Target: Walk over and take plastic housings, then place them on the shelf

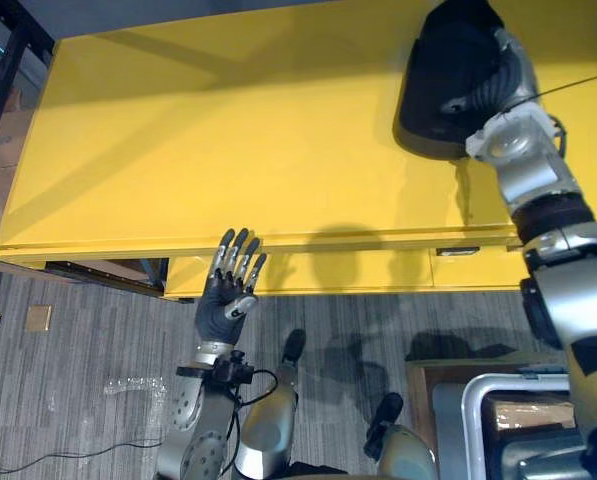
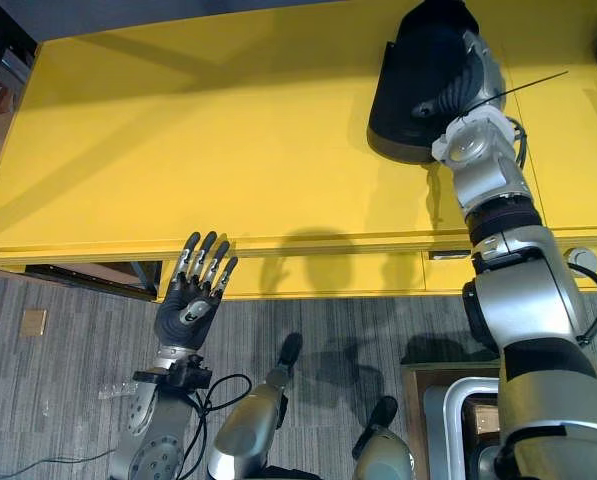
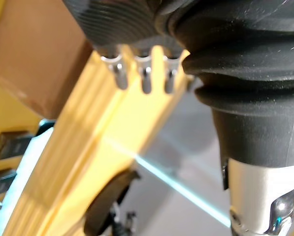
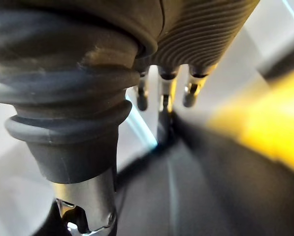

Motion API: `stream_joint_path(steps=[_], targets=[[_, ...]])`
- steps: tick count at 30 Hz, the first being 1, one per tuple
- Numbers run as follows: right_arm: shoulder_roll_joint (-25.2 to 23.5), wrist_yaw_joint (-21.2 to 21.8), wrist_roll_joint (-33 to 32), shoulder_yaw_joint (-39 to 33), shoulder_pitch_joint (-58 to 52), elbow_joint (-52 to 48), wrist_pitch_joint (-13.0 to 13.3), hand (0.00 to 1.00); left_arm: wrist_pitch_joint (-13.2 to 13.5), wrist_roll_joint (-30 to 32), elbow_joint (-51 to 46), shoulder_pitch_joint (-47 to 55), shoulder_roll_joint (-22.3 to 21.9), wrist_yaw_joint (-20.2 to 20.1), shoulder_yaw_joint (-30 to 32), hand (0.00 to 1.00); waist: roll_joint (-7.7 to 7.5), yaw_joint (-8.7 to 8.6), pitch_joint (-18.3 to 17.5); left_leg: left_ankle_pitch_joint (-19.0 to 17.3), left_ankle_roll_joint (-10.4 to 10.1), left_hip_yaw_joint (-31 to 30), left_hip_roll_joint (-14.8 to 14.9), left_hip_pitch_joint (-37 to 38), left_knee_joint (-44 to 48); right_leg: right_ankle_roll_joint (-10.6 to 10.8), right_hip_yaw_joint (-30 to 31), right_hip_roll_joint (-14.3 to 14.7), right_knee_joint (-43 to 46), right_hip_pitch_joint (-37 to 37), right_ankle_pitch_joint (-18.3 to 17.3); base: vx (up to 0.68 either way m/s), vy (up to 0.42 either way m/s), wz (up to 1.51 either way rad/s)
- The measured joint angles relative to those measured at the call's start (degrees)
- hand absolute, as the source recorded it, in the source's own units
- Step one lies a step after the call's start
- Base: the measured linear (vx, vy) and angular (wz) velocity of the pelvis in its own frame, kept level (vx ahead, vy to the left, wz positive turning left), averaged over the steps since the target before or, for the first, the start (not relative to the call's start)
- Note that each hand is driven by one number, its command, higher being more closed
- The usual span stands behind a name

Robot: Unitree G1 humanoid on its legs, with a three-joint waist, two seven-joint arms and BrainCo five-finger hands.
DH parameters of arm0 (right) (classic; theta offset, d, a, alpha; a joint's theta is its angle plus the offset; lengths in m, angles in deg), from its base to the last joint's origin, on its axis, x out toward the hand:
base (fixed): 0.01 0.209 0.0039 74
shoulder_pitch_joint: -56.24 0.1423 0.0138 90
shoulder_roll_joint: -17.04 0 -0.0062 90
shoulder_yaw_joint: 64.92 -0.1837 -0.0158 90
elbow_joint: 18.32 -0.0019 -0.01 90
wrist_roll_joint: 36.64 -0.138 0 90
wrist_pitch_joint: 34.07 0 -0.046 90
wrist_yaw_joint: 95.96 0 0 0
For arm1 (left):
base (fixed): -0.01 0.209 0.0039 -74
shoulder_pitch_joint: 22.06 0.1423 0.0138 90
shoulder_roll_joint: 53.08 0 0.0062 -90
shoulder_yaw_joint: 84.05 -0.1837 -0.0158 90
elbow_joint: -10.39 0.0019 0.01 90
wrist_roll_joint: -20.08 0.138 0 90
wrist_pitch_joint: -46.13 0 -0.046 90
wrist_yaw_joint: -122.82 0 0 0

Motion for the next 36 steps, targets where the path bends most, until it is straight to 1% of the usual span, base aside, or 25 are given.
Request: stream_joint_path(steps=[2,3,4,5,7,8,9,10,11,12,13,14,15,16,17,18,20,21,23,25,26,30,32,34,36], targets=[[1.7,-4.1,1.9,0.4,0.6,-3.4,0.0,0.00,0.0,-0.1,0.0,0.4,0.4,-0.3,-0.2,0.00,0.00,-0.21,0.0,0.0,0.0,0.1,0.1,0.0,0.0,0.0,0.0,0.1,-0.1,0.0,0.0,0.00,-0.018,-0.01],[2.6,-7.1,2.9,0.3,1.0,-6.3,0.2,0.00,0.1,-0.2,0.0,0.5,1.0,-0.6,-0.7,0.00,0.00,-0.44,0.0,0.0,0.0,0.1,0.2,0.0,0.0,0.0,0.1,0.2,-0.2,0.0,0.0,0.00,-0.043,-0.02],[3.0,-9.7,3.3,0.2,1.0,-9.4,1.2,0.00,0.1,-0.2,0.0,0.5,1.5,-1.2,-1.1,0.00,-0.02,-0.85,0.0,-0.1,-0.1,0.1,0.1,0.1,0.0,0.0,0.1,0.2,-0.2,0.0,0.0,-0.01,-0.035,-0.02],[3.0,-10.7,3.3,0.2,1.0,-11.0,2.1,0.00,0.1,-0.2,0.0,0.5,1.6,-1.5,-1.2,0.00,-0.02,-1.18,0.0,-0.1,-0.1,0.2,0.1,0.1,0.0,0.0,0.1,0.1,-0.2,0.0,0.0,-0.01,-0.026,-0.05],[2.9,-11.9,3.1,0.1,0.4,-18.5,5.1,0.00,0.1,-0.6,-0.1,0.3,1.5,-1.6,-1.3,0.00,-0.03,-1.90,0.0,-0.1,-0.1,0.9,0.1,0.3,0.0,0.1,0.7,0.0,-0.3,-0.2,0.0,-0.01,-0.016,-0.14],[2.5,-11.5,2.1,-0.6,-1.0,-23.1,6.7,0.00,0.1,-0.6,-0.1,0.3,1.5,-1.7,-1.3,0.00,-0.03,-2.02,0.0,-0.1,-0.2,1.4,0.1,0.5,0.0,0.1,1.2,0.0,-0.3,-0.5,0.1,-0.02,-0.009,-0.19],[1.9,-11.0,0.6,-1.1,-2.0,-25.5,7.4,0.00,0.1,-0.6,-0.1,0.3,1.5,-1.6,-1.3,0.00,-0.03,-2.07,0.0,-0.2,-0.2,1.6,0.1,0.6,0.0,0.1,1.4,-0.1,-0.3,-0.6,0.1,-0.02,-0.014,-0.15],[0.7,-9.6,-2.0,-2.2,-4.1,-29.4,7.8,0.00,0.0,-0.6,-0.2,0.3,1.5,-1.6,-1.2,0.00,-0.03,-2.40,0.0,-0.2,-0.2,1.7,0.1,0.7,0.0,0.1,1.5,-0.1,-0.3,-0.6,0.0,-0.01,-0.016,-0.08],[-1.4,-6.3,-7.5,-3.3,-7.1,-33.5,7.7,0.00,0.0,-0.6,-0.3,0.1,1.4,-1.7,-1.2,0.00,-0.03,-2.78,0.0,-0.2,-0.2,1.8,0.1,0.8,0.0,0.0,1.6,-0.1,-0.3,-0.6,0.0,-0.01,-0.020,-0.06],[-2.6,-4.2,-10.5,-3.7,-8.8,-34.9,7.4,0.00,0.0,-0.6,-0.3,0.0,1.4,-1.6,-1.2,0.00,-0.03,-2.82,0.0,-0.2,-0.2,1.9,0.1,1.0,0.0,0.0,1.7,-0.1,-0.3,-0.6,0.0,-0.01,-0.019,-0.11],[-5.3,0.3,-16.3,-4.2,-11.9,-35.9,5.7,0.00,0.0,-0.6,-0.3,-0.1,1.4,-1.6,-1.0,0.00,-0.03,-2.85,0.0,-0.2,-0.3,2.3,0.1,1.5,0.0,0.0,2.2,-0.2,-0.2,-0.5,0.0,-0.02,-0.016,-0.15],[-8.2,3.9,-20.6,-4.2,-14.7,-35.8,3.5,0.00,-0.1,-0.6,-0.5,-0.2,1.3,-1.6,-0.8,0.00,-0.02,-2.88,0.0,-0.3,-0.3,2.6,0.1,1.9,0.0,0.0,2.5,-0.2,-0.2,-0.3,0.0,-0.02,-0.016,-0.15],[-9.7,5.6,-22.5,-4.2,-15.9,-35.6,2.4,0.00,-0.1,-0.6,-0.7,-0.2,1.1,-1.6,-0.6,0.00,-0.02,-2.88,0.0,-0.4,-0.5,2.7,0.1,2.0,0.0,0.0,2.7,-0.2,-0.2,-0.3,0.0,-0.03,-0.018,-0.13],[-13.5,8.6,-25.4,-4.1,-18.0,-34.4,0.3,0.00,-0.4,-0.6,-1.0,-0.2,0.1,-1.5,0.4,0.00,-0.02,-2.90,0.0,-0.4,-0.5,2.9,0.1,2.0,0.0,0.0,3.0,-0.2,-0.1,-0.4,0.0,-0.03,-0.015,-0.08],[-14.9,9.5,-26.3,-4.1,-18.6,-33.6,-0.2,0.00,-0.6,-0.5,-1.0,-0.3,-0.4,-1.4,0.8,0.00,-0.02,-2.90,0.0,-0.4,-0.5,2.9,0.1,2.1,0.0,0.0,3.0,-0.2,-0.1,-0.4,0.0,-0.03,-0.020,-0.04],[-17.3,11.0,-27.6,-4.2,-19.0,-31.6,-0.5,0.00,-0.8,-0.5,-1.0,-0.2,-0.8,-1.3,1.0,0.00,-0.02,-2.83,0.0,-0.4,-0.5,2.9,0.1,2.3,0.0,0.0,2.9,-0.3,-0.1,-0.2,0.0,0.00,0.000,0.00],[-19.9,12.3,-28.7,-4.4,-19.0,-30.3,-0.5,0.00,-1.5,-0.5,-1.0,-0.1,-0.9,-1.3,0.9,0.00,-0.03,-2.77,0.0,-0.4,-0.5,2.7,-0.1,2.6,0.0,0.0,2.7,-0.5,-0.1,0.4,-0.1,-0.01,-0.020,0.07],[-21.5,12.9,-29.1,-4.5,-19.0,-30.3,0.2,0.00,-1.9,-0.4,-1.1,-0.1,-1.0,-1.4,0.9,0.00,-0.03,-2.74,0.0,-0.4,-0.5,2.5,-0.3,2.6,0.0,0.0,2.4,-0.7,-0.1,0.5,-0.1,-0.01,-0.020,0.09],[-23.1,13.5,-30.2,-4.7,-19.5,-30.3,0.3,0.00,-2.9,0.0,-1.1,-0.1,-1.7,-1.5,0.9,0.00,-0.03,-2.80,0.0,-0.4,-0.5,1.9,-0.7,2.6,0.0,0.1,1.7,-0.9,-0.1,1.1,-0.1,-0.01,-0.016,0.15],[-24.5,13.6,-30.5,-4.7,-20.1,-30.3,0.4,0.00,-3.0,0.1,-1.1,-0.1,-2.4,-1.5,0.9,0.00,-0.04,-2.60,0.0,-0.4,-0.5,1.6,-0.8,2.6,0.0,0.1,1.4,-1.0,-0.1,1.2,-0.1,-0.01,-0.016,0.12],[-26.3,13.7,-30.5,-4.6,-20.9,-30.3,0.4,0.00,-3.0,0.1,-1.1,0.2,-2.5,-1.5,0.9,0.00,-0.05,-2.55,0.0,-0.4,-0.5,1.6,-0.8,2.6,0.0,0.1,1.4,-1.0,-0.1,1.2,-0.1,-0.01,-0.021,0.04],[-29.4,13.5,-30.3,-3.9,-22.6,-30.2,0.4,0.00,-3.0,0.5,-1.0,0.5,-2.6,-1.5,0.6,0.00,-0.05,-2.62,0.0,-0.4,-0.5,1.6,-0.8,2.5,0.0,0.1,1.4,-1.0,-0.1,1.2,-0.1,-0.01,-0.027,0.00],[-30.5,13.4,-29.7,-3.8,-22.8,-30.2,0.4,0.00,-3.0,0.6,-1.0,0.5,-2.6,-1.5,0.5,0.00,-0.05,-2.64,0.0,-0.4,-0.5,1.6,-0.8,2.5,0.0,0.1,1.4,-1.0,-0.1,1.2,-0.1,0.00,-0.016,0.00],[-30.8,13.2,-27.4,-3.1,-22.8,-30.2,0.4,0.00,-3.0,0.6,-1.0,0.5,-2.6,-1.5,0.4,0.00,-0.06,-2.64,0.0,-0.4,-0.5,1.6,-0.8,2.4,0.0,0.1,1.4,-1.0,-0.1,1.1,-0.1,-0.01,-0.034,0.01],[-31.4,11.5,-23.3,-2.8,-22.8,-29.8,0.4,0.00,-2.9,0.7,-1.0,0.5,-2.6,-1.5,0.1,0.00,-0.07,-2.66,0.0,-0.4,-0.5,1.6,-0.8,2.4,0.0,0.1,1.3,-1.0,-0.1,1.1,-0.1,0.00,-0.016,0.01]])
